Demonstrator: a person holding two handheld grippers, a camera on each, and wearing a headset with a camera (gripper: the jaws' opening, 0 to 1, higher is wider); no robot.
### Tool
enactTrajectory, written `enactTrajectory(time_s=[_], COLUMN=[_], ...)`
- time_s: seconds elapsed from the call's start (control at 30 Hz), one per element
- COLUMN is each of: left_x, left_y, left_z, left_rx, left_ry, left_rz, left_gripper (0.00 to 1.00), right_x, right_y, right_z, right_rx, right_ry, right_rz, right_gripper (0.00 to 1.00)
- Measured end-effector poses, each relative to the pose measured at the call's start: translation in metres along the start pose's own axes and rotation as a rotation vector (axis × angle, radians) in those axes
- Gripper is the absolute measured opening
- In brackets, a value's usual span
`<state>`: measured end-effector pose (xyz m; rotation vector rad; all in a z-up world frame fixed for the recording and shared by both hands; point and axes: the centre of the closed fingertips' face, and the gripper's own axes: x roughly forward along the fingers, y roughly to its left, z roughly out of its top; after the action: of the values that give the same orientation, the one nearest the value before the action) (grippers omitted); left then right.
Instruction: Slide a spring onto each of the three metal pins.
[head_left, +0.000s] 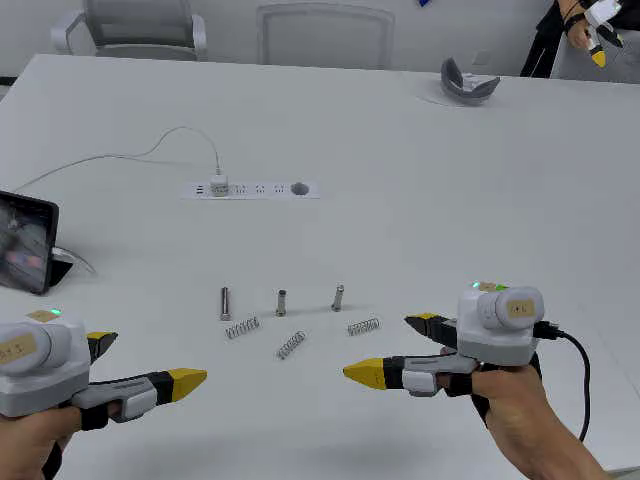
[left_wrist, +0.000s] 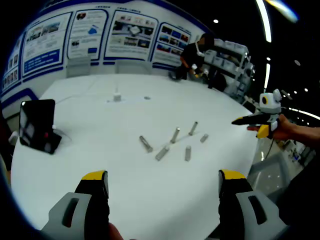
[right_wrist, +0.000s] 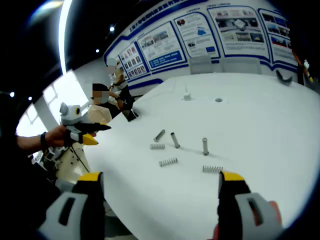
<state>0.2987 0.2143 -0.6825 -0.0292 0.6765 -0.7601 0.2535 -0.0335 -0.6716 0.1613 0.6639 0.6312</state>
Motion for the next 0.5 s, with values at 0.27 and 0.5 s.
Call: enactTrajectory(time_s=[0.27, 0.5], left_x=[0.0009, 0.0002], left_y=[-0.0015, -0.0011], left_z=[0.0018, 0.0009], left_rx=[0.001, -0.001], left_ry=[0.0, 0.003], left_rz=[-0.006, -0.005], left_gripper=[0.92, 0.93], right_x=[0.0009, 0.0013], right_y=[0.0018, 0.0036], right_z=[-0.0011, -0.0013], right_rx=[-0.004, -0.003], right_ry=[0.005, 0.005], right_rz=[0.005, 0.02], right_gripper=[0.96, 0.96])
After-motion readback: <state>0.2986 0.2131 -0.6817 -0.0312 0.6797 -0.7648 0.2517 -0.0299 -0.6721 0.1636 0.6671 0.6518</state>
